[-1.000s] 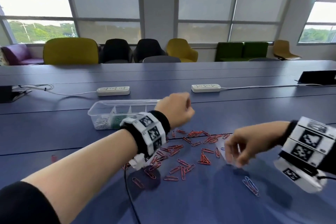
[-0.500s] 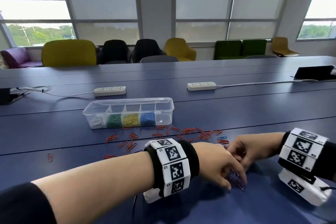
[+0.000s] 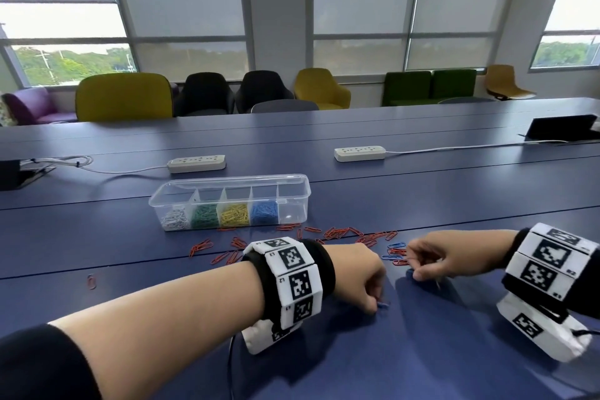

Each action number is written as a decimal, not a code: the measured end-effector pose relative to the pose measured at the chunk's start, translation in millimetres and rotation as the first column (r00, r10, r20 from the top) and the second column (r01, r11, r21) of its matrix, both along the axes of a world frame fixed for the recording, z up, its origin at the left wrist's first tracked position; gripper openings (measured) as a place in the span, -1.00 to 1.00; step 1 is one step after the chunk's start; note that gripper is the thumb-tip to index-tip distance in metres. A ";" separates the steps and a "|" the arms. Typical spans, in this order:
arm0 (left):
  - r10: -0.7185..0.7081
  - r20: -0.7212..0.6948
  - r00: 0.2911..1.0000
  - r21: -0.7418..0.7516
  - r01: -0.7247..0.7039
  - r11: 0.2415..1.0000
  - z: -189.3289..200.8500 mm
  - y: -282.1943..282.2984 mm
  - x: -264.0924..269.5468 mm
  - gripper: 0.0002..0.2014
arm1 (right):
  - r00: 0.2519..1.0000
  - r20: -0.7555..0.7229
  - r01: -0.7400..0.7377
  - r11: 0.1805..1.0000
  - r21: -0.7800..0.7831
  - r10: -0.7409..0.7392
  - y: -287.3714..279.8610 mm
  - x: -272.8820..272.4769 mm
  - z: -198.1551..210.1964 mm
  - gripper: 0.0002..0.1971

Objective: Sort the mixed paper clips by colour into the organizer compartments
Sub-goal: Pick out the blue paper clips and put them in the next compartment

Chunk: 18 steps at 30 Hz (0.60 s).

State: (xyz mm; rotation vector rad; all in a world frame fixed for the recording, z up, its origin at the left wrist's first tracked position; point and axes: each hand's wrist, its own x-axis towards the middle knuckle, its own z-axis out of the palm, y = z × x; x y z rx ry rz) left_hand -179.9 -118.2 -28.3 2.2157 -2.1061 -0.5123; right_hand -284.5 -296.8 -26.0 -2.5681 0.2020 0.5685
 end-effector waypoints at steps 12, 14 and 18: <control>0.241 -0.079 0.967 -0.031 -0.243 0.969 5.6 9.2 42.5 -0.75 | 0.943 0.151 0.299 0.954 0.012 -0.297 -12.6 14.7 5.6 -0.73; 0.222 -0.106 0.969 -0.014 -0.225 0.974 3.8 8.5 35.9 -0.81 | 0.941 0.131 0.319 0.947 -0.034 -0.312 -9.0 20.1 4.8 -0.72; 0.144 -0.038 0.989 0.001 -0.144 0.990 0.6 3.2 24.7 -0.81 | 0.974 0.087 0.227 0.935 -0.271 -0.211 -5.7 25.5 10.1 -0.87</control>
